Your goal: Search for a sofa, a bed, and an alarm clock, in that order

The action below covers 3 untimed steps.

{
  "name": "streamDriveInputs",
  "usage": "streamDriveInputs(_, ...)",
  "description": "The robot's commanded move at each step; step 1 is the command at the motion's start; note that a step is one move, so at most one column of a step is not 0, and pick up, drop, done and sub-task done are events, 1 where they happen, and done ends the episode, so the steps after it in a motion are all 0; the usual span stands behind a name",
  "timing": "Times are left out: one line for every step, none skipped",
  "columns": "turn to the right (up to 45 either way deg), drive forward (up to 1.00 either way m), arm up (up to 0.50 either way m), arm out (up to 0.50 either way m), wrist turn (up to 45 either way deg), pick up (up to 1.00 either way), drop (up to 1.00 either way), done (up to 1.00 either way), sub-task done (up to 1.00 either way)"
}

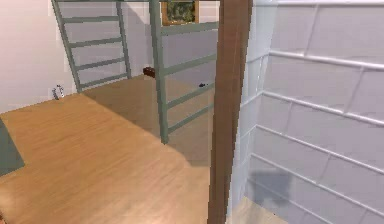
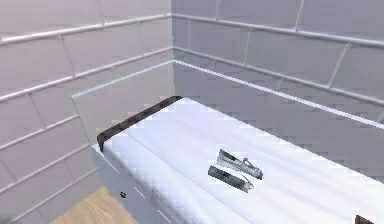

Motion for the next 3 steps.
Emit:
streamDriveInputs(-12.0,0.00,0.00,0.00,0.0,0.00,0.00,0.00,0.00)
streamDriveInputs(0.0,0.30,0.00,0.00,0.0,0.00,0.00,0.00,0.00)
streamDriveInputs(-27.0,0.00,0.00,0.00,0.0,0.00,0.00,0.00,0.00)
